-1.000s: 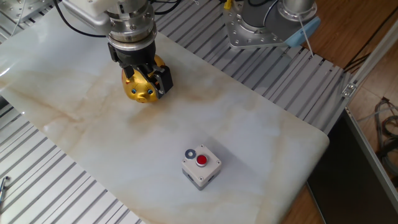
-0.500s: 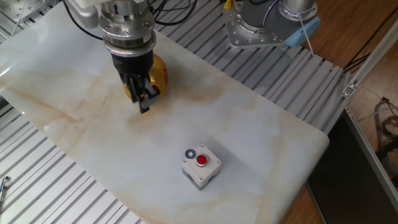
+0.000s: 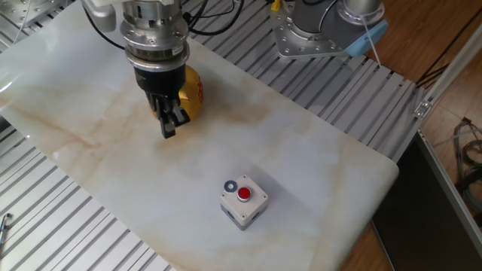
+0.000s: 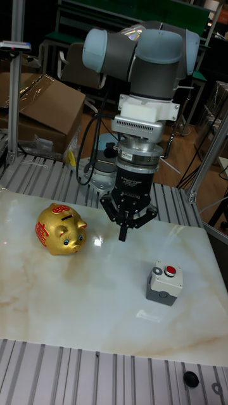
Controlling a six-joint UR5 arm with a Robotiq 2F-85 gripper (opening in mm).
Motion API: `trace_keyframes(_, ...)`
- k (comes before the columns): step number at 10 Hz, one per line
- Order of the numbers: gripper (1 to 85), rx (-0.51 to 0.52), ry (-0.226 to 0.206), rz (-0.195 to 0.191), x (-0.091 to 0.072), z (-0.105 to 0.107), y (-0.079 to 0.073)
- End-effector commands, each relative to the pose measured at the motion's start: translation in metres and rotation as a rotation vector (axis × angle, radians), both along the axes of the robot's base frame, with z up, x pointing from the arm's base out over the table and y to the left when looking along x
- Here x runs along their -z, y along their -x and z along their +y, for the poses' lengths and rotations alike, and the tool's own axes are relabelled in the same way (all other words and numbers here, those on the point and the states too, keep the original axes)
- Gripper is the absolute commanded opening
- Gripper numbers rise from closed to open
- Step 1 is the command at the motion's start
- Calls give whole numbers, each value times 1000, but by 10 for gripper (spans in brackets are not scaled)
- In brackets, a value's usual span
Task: Drop coins into a piggy bank
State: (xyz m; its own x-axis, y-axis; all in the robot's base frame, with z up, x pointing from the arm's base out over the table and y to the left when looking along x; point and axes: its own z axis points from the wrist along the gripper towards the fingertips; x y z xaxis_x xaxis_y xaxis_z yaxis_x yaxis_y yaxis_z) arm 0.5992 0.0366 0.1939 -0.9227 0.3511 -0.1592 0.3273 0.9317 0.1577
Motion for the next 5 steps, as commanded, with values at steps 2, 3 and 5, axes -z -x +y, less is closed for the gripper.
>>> trace_keyframes(2,10,-61,40,90,4,-8,26)
trace_keyframes(3,10,-76,55,127,5,-11,36)
trace_keyframes(5,10,-95,30,142,10,-7,49)
